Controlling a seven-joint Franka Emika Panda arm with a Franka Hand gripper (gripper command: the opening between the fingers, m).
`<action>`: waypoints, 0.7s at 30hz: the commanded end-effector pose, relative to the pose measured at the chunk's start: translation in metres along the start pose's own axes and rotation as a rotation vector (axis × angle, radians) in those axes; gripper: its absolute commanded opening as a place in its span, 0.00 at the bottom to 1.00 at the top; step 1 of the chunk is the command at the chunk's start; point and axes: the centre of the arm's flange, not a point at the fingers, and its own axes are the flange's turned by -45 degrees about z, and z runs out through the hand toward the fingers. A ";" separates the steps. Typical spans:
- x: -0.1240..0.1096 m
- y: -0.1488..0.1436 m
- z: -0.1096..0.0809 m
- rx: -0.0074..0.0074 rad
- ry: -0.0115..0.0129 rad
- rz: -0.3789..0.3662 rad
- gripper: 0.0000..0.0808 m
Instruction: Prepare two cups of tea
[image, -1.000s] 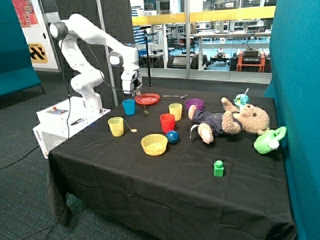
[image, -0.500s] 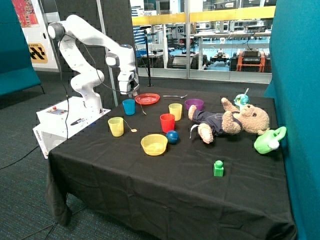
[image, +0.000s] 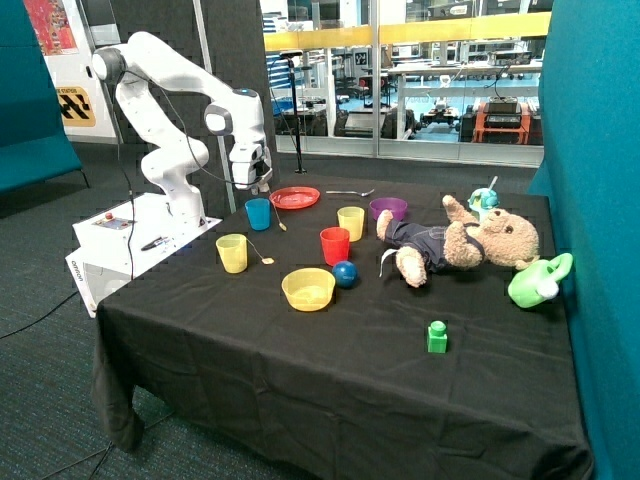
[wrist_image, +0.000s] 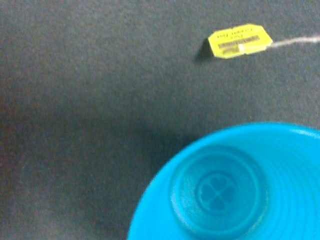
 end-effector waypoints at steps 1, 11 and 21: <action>-0.014 0.004 0.006 -0.0003 -0.0009 0.011 0.00; -0.022 -0.002 0.021 -0.0003 -0.0009 0.015 0.00; -0.012 -0.004 0.023 -0.0003 -0.0009 0.003 0.00</action>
